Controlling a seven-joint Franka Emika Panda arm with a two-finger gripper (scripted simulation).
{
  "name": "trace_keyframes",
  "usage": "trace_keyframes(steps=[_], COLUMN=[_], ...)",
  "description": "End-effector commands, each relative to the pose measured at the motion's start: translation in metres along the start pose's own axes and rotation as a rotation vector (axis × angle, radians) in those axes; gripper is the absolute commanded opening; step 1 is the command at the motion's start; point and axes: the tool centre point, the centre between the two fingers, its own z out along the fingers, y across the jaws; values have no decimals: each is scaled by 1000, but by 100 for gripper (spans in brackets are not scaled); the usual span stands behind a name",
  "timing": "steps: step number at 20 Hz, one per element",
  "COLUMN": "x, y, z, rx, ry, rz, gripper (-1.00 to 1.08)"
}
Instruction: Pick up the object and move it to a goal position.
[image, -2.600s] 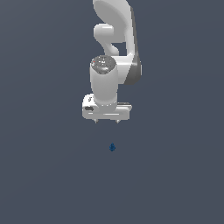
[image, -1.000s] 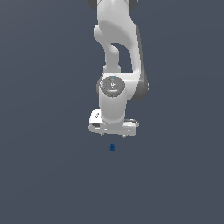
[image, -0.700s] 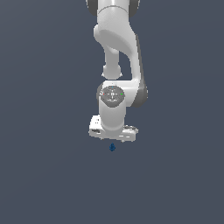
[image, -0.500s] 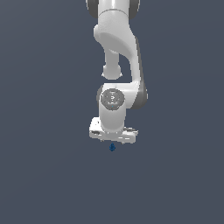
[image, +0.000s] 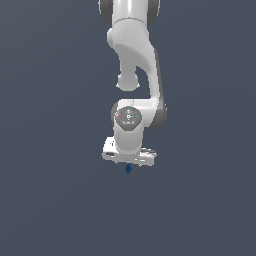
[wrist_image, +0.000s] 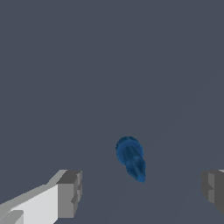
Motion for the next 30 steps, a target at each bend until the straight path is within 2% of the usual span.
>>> trace_keyframes(steps=[1,5,10,11,23,30], x=[-1,-1,1,1,0,-2], y=[0,0,0,0,0,9], z=[14,31,34,34,33,12], rx=[0,0,0,0,0,0], ry=[-1,-1,-1,-1,-1,-1], rz=[1,1,1,1,1,2], gripper=[100,100,100,-100,-100,-100])
